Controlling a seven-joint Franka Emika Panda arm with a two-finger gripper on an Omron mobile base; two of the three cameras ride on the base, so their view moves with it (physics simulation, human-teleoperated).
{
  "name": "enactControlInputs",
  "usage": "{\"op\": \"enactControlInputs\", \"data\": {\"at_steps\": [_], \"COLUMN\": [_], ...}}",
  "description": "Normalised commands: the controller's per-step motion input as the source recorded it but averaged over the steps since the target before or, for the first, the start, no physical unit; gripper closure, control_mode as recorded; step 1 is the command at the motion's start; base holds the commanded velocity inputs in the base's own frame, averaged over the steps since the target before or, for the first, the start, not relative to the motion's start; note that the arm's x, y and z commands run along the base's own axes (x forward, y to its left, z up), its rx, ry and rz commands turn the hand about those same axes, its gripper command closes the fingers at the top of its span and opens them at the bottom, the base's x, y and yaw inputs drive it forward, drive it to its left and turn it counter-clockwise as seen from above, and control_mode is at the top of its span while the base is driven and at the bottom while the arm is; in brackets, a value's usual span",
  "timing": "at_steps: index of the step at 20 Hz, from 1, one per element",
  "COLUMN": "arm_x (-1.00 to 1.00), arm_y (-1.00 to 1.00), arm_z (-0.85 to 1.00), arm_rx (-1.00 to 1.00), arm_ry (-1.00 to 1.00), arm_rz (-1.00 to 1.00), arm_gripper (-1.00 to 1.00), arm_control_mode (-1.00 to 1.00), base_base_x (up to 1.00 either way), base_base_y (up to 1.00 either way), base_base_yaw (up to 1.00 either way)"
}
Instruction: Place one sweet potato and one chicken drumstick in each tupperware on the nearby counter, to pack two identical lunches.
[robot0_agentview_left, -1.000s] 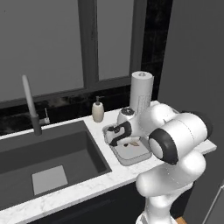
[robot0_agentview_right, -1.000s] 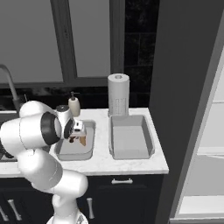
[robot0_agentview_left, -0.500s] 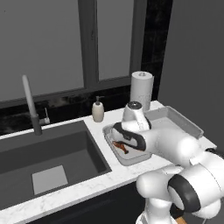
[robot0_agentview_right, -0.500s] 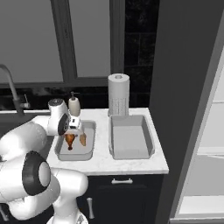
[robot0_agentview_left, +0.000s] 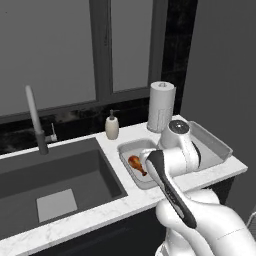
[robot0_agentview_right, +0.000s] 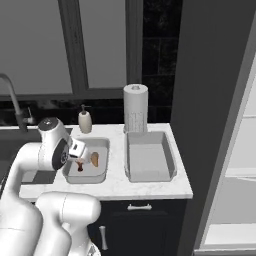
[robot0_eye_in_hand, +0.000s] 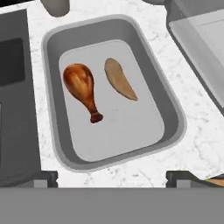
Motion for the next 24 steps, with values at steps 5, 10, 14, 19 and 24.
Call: {"op": "enactControlInputs", "data": {"at_steps": [5,10,14,19,24], "arm_x": [-1.00,0.00,0.00,0.00,0.00], "arm_y": [0.00,0.00,0.00,0.00,0.00], "arm_z": [0.49,0.00,0.00,0.00,0.00], "arm_rx": [-0.02,0.00,0.00,0.00,0.00], "arm_ry": [-0.31,0.00,0.00,0.00,0.00], "arm_rz": [0.00,0.00,0.00,0.00,0.00], "arm_gripper": [-1.00,-1.00,-1.00,-1.00,-1.00], "arm_control_mode": [-1.00,1.00,1.00,1.00,1.00], "base_base_x": [0.00,-1.00,-1.00,-0.86,-0.33], "base_base_y": [0.00,-0.12,-0.76,-1.00,-1.00], "base_base_yaw": [0.00,0.00,-0.08,-0.20,-0.16]}}
